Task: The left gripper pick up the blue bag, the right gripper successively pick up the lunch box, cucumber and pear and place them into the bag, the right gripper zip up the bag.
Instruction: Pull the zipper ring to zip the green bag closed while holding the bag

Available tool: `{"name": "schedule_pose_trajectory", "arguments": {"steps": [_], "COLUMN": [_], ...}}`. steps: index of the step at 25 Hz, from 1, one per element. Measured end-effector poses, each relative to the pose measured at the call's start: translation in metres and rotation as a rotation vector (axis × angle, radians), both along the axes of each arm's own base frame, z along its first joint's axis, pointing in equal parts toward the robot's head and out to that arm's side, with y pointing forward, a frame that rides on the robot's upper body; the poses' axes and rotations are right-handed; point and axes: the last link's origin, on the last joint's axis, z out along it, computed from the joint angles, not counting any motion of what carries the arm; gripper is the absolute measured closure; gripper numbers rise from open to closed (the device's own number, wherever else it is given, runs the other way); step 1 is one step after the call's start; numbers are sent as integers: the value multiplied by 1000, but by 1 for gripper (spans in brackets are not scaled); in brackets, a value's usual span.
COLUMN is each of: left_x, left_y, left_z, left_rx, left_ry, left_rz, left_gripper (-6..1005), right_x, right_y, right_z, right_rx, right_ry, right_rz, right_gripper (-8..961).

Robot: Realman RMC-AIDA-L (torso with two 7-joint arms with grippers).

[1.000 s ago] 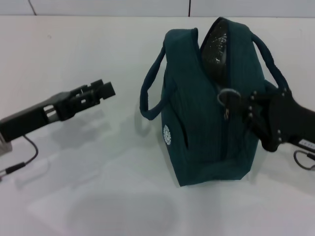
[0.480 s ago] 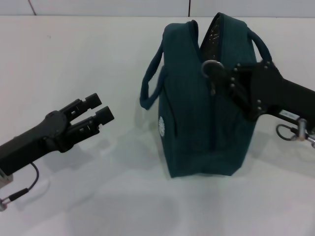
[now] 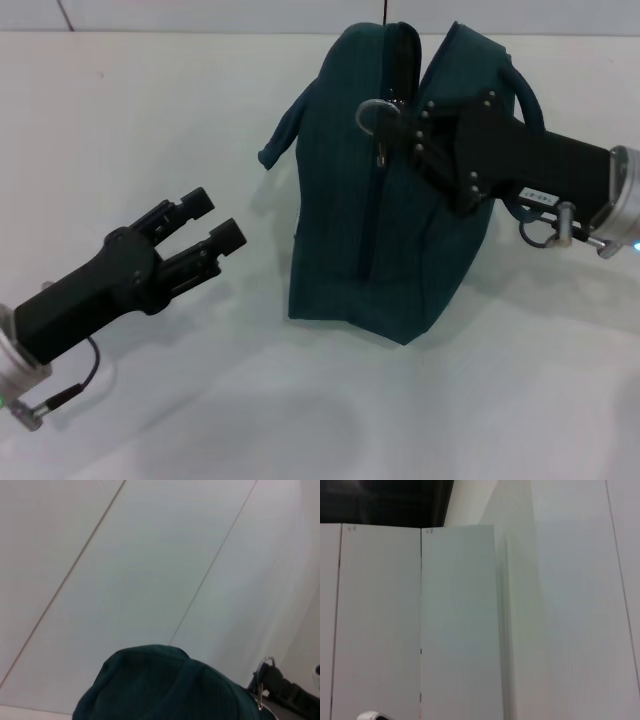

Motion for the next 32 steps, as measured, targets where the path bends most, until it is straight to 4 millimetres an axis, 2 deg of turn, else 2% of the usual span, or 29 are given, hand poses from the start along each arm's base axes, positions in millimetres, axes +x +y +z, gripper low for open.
{"name": "schedule_pose_trajectory", "arguments": {"steps": [6, 11, 17, 27, 32], "left_x": [13, 28, 35, 37, 39], "left_y": [12, 31, 45, 49, 50], "left_z": [-19, -34, -38, -45, -45], "left_rx": [12, -3, -6, -34, -16], "left_ry": [55, 91, 122, 156, 163], "left_rz": [-71, -113, -122, -133, -146], "left_gripper": [231, 248, 267, 300, 500], "right_x": [-2, -3, -3, -2, -1], "right_y": [6, 7, 7, 7, 6], "right_z": [-1, -1, -1, 0, 1], "right_rx": [15, 21, 23, 23, 21], "right_ry": [-19, -17, -15, -10, -5], "right_rz": [-6, -8, -9, -15, -17], "right_gripper": [944, 944, 943, 944, 943]}}
